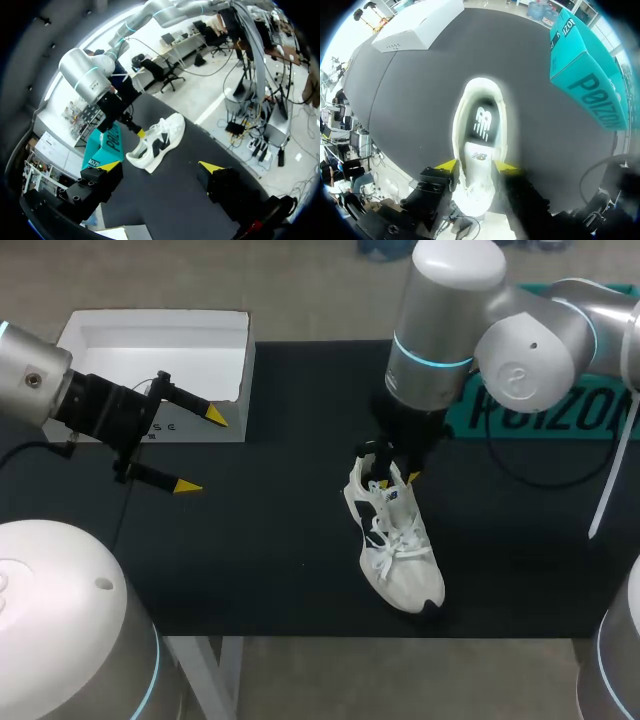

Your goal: Take the shoe out of the shoebox, open the shoe tongue, remove and reinsert the insole, then place the shoe into the shoebox

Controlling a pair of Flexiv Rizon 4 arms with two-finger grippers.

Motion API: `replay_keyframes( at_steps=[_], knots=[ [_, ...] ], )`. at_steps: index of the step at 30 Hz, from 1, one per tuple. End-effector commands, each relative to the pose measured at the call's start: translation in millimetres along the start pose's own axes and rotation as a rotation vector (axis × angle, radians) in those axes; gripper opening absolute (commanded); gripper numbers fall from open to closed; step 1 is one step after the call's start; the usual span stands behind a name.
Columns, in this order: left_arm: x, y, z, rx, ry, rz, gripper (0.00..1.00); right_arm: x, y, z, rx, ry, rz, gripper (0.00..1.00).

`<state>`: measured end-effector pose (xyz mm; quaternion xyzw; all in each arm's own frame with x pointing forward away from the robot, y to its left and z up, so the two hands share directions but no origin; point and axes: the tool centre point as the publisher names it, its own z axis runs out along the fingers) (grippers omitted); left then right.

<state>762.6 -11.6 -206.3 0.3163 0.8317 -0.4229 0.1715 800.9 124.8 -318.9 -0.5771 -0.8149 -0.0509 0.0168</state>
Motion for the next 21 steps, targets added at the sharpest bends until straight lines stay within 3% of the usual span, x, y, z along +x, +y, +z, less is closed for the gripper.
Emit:
replay_keyframes(
  at_steps=[1,17,19,21],
  knots=[
    [-0.1,-0.5,-0.4,-0.003,0.003,-0.001,1.0,0.6,0.1,1.1,0.0,0.0,0.001,1.0],
    [-0.1,-0.5,-0.4,-0.003,0.003,-0.001,1.0,0.6,0.1,1.1,0.0,0.0,0.001,1.0],
    [-0.1,-0.5,-0.4,-0.003,0.003,-0.001,1.0,7.5,-0.7,-5.3,-0.033,-0.076,-0.105,1.0],
    [-0.1,-0.5,-0.4,-0.003,0.003,-0.001,1.0,9.0,-1.3,-8.1,-0.051,-0.086,-0.204,1.0]
  ],
)
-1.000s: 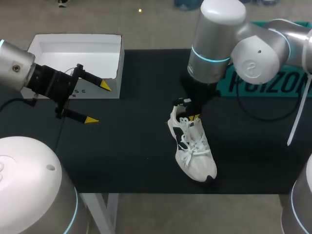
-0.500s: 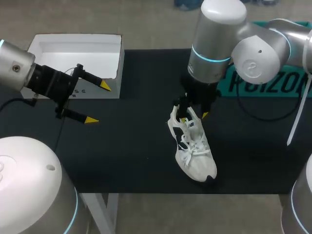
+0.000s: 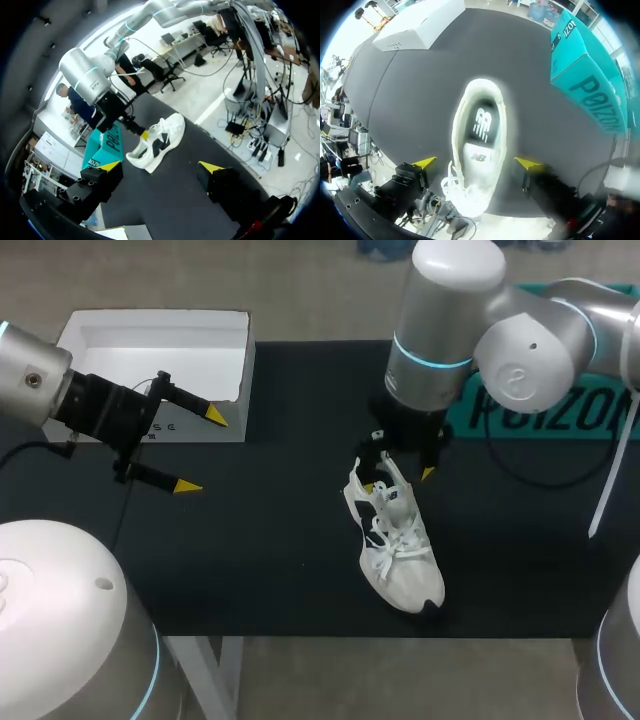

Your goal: Take the shoe out of the shoebox, open the shoe tongue, remove and reinsert the insole, then place the shoe into the shoebox

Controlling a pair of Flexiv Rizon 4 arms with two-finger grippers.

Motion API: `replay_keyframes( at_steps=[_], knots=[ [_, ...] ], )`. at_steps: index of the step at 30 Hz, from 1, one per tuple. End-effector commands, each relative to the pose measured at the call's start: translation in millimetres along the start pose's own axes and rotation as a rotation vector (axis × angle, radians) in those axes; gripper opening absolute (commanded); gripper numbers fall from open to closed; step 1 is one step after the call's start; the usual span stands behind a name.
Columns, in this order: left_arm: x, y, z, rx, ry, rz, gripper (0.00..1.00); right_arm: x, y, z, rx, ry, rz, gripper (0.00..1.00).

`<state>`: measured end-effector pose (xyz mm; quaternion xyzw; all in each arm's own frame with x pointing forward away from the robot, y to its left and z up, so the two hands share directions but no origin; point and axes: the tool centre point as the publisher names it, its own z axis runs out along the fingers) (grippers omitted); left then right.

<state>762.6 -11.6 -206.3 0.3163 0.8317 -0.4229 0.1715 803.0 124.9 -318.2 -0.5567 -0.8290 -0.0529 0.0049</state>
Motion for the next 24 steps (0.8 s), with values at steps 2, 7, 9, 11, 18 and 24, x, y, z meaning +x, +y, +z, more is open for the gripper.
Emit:
replay_keyframes(
  at_steps=[2,7,9,11,18,24],
  knots=[
    [-0.1,-0.6,-0.4,-0.003,0.003,-0.001,1.0,10.3,-3.3,-8.1,-0.049,-0.092,-0.289,1.0],
    [-0.1,-0.6,-0.4,-0.003,0.003,-0.001,1.0,6.7,-7.3,-9.7,-0.1,-0.038,-0.609,1.0],
    [-0.1,-0.6,-0.4,-0.003,0.003,-0.001,1.0,5.9,-10.6,-10.7,-0.137,0.036,-0.769,1.0],
    [-0.1,-0.6,-0.4,-0.003,0.003,-0.001,1.0,3.7,-14.2,-14.0,-0.172,0.08,-0.911,1.0],
    [-0.1,-0.6,-0.4,-0.003,0.003,-0.001,1.0,2.0,-14.1,-16.9,-0.171,0.099,-0.913,1.0],
    [-0.1,-0.6,-0.4,-0.003,0.003,-0.001,1.0,2.0,-14.1,-16.9,-0.171,0.099,-0.913,1.0]
  ],
)
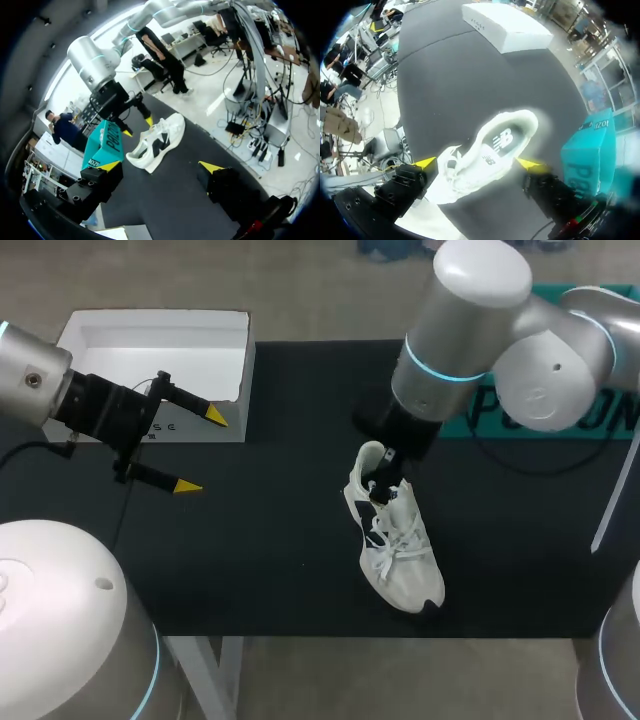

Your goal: Take the shoe out of the shoebox, open the shoe tongue, remove and reinsert the insole, then place the shoe into the shoebox

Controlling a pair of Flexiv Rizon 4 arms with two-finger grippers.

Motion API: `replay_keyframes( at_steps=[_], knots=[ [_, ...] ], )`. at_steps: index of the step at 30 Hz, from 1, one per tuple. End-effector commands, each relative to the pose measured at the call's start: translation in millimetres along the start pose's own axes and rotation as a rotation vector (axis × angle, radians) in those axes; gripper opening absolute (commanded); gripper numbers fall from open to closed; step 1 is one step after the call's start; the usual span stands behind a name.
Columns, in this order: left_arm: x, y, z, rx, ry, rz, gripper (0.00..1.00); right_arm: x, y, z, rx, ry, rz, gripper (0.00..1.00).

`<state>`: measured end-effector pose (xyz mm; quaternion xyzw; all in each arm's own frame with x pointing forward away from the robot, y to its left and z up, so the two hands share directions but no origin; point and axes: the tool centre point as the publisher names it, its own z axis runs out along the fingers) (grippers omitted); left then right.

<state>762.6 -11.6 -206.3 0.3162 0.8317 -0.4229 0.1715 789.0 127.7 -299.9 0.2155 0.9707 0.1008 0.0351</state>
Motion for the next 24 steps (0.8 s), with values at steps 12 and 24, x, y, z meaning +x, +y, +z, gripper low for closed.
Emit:
replay_keyframes(
  at_steps=[12,24],
  knots=[
    [-0.1,-0.5,-0.4,-0.003,0.003,0.0,1.0,-4.2,-6.4,-0.4,-0.068,0.042,-0.196,1.0],
    [-0.1,-0.5,-0.4,-0.003,0.003,0.0,1.0,-38.7,11.4,-3.6,-0.052,-0.008,-0.513,1.0]
  ],
)
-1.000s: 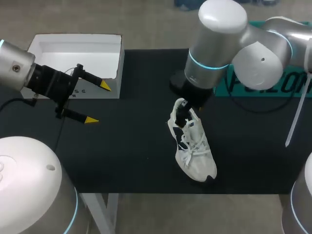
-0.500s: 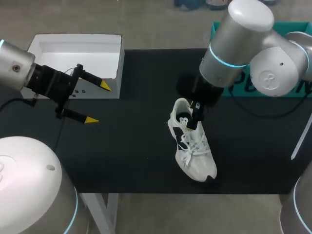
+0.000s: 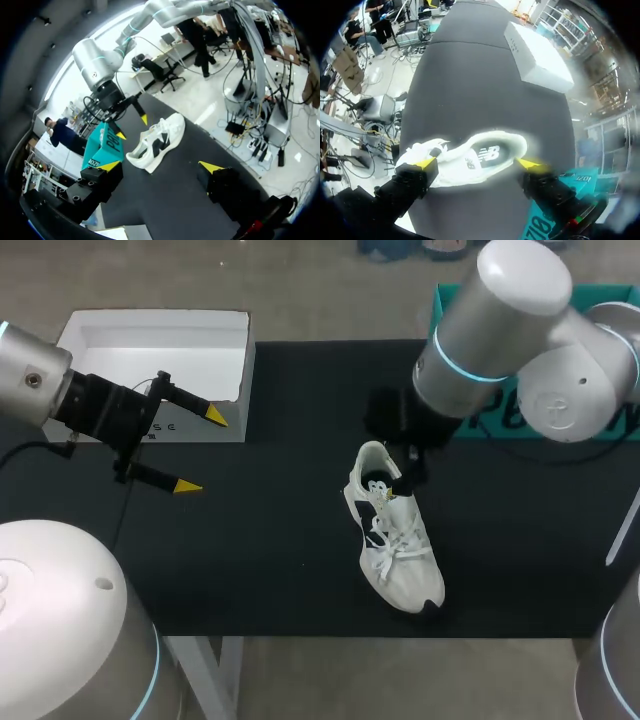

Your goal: Take the shoe out of the shoebox, open the shoe tongue, remove and reinsert the insole, then place the shoe into the shoebox

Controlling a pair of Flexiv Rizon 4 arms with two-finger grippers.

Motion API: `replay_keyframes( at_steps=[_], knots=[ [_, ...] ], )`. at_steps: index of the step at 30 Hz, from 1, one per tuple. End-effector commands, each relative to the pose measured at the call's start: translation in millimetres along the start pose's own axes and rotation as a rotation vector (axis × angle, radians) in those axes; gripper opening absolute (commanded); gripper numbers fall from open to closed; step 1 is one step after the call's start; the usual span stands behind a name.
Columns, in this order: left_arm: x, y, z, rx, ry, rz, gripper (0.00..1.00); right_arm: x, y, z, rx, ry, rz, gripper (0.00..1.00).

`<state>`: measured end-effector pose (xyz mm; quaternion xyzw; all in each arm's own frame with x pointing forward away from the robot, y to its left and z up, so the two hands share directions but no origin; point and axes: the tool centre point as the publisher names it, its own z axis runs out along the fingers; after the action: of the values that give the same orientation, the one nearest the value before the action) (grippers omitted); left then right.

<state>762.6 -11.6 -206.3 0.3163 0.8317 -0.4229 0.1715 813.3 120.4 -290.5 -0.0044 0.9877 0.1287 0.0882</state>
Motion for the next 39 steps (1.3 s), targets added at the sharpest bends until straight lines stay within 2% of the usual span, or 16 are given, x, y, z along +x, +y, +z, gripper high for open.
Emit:
replay_keyframes(
  at_steps=[1,9,22,29,39],
  knots=[
    [-0.1,-0.5,-0.4,-0.003,0.003,0.0,1.0,-17.3,-1.5,7.6,0.028,0.054,-0.077,1.0],
    [-0.1,-0.5,-0.4,-0.003,0.003,0.0,1.0,-41.4,-3.1,25.6,0.067,0.086,-0.128,1.0],
    [-0.1,-0.5,-0.4,-0.003,0.003,0.0,1.0,-73.1,15.7,51.1,0.061,0.108,-0.181,1.0],
    [-0.1,-0.5,-0.4,-0.003,0.003,0.0,1.0,-88.6,15.0,60.1,0.051,0.099,-0.175,1.0],
    [-0.1,-0.5,-0.4,-0.003,0.003,0.0,1.0,-97.2,5.4,73.6,0.06,0.093,-0.164,1.0]
  ],
)
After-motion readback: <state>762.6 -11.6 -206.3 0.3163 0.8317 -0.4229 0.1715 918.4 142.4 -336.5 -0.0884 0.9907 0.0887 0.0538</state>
